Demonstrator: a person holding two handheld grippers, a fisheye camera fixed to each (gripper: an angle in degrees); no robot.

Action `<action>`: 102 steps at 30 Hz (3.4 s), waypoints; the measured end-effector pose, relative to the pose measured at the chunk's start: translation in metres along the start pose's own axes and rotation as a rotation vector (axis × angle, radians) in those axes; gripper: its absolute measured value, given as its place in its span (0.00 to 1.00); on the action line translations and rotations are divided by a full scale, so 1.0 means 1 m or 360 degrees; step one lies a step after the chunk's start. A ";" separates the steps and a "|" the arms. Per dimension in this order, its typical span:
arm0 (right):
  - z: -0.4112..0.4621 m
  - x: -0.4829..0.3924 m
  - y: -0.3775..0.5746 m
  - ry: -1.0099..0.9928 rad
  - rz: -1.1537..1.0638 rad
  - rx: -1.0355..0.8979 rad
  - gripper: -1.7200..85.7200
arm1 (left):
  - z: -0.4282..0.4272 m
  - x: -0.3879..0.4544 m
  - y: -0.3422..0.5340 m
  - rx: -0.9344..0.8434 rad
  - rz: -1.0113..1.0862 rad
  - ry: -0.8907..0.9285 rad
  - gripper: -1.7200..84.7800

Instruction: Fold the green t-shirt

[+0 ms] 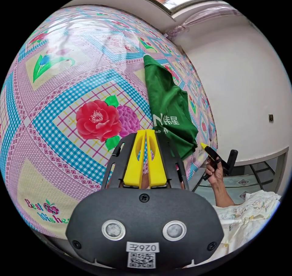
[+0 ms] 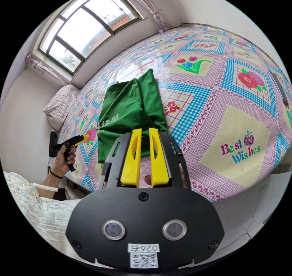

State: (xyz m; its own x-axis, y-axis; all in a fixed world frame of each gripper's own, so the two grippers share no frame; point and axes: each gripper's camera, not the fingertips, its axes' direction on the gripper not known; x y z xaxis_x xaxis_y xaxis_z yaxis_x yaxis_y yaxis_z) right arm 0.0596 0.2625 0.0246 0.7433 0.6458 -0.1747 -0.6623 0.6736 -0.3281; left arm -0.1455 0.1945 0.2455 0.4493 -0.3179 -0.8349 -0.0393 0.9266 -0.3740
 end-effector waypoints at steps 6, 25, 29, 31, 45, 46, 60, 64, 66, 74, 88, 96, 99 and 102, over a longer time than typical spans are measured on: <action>0.010 -0.021 -0.011 -0.0082 -0.0039 0.0029 0.07 | -0.057 -0.015 0.033 0.0002 0.0019 -0.0068 0.01; 0.055 -0.048 -0.047 -0.0072 -0.0133 -0.0185 0.07 | -0.112 -0.030 0.057 0.0054 -0.0032 -0.0035 0.01; 0.059 -0.048 -0.051 -0.0099 -0.0132 -0.0247 0.01 | -0.120 -0.042 0.058 0.0061 -0.0085 -0.0021 0.01; 0.058 -0.049 -0.052 -0.0124 -0.0132 -0.0260 0.00 | -0.124 -0.046 0.058 0.0045 -0.0093 -0.0042 0.01; 0.042 -0.070 -0.043 -0.0215 -0.0133 -0.0071 0.09 | -0.157 -0.071 0.069 0.0038 -0.0131 -0.0066 0.01; 0.043 -0.073 -0.044 -0.0183 -0.0146 -0.0082 0.10 | -0.159 -0.073 0.070 0.0037 -0.0134 -0.0071 0.01; 0.059 -0.168 -0.058 -0.0357 -0.0495 -0.0183 0.00 | -0.200 -0.086 0.067 0.0139 -0.0190 -0.0109 0.01; 0.076 -0.243 -0.048 -0.0461 -0.0826 -0.0291 0.00 | -0.211 -0.087 0.063 0.0189 -0.0211 -0.0121 0.01; 0.086 -0.265 -0.043 -0.0485 -0.0911 -0.0338 0.00 | -0.215 -0.086 0.063 0.0203 -0.0216 -0.0124 0.01; 0.114 -0.277 -0.050 -0.0601 -0.0886 -0.0505 0.00 | -0.209 -0.080 0.052 0.0177 -0.0202 -0.0114 0.01; 0.077 -0.274 -0.058 -0.0750 -0.1008 -0.0532 0.13 | -0.155 -0.021 -0.044 -0.0009 0.0176 -0.0238 0.15; 0.084 -0.166 -0.138 -0.0277 -0.0461 -0.0203 0.12 | -0.082 0.006 -0.064 -0.0416 0.0374 -0.0367 0.11; 0.122 -0.165 -0.146 -0.0260 -0.0421 -0.0360 0.09 | -0.072 0.012 -0.067 -0.0492 0.0471 -0.0497 0.05; 0.121 -0.172 -0.141 -0.0237 -0.0460 -0.0344 0.07 | -0.098 0.001 -0.069 -0.0383 0.0361 -0.0632 0.04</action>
State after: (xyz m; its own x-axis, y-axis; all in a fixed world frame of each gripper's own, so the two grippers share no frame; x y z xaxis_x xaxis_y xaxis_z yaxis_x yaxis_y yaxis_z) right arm 0.0132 0.1002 0.2133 0.8639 0.4963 0.0852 -0.3806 0.7543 -0.5349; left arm -0.2294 0.1103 0.2311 0.7080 0.0297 -0.7056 -0.3585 0.8759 -0.3228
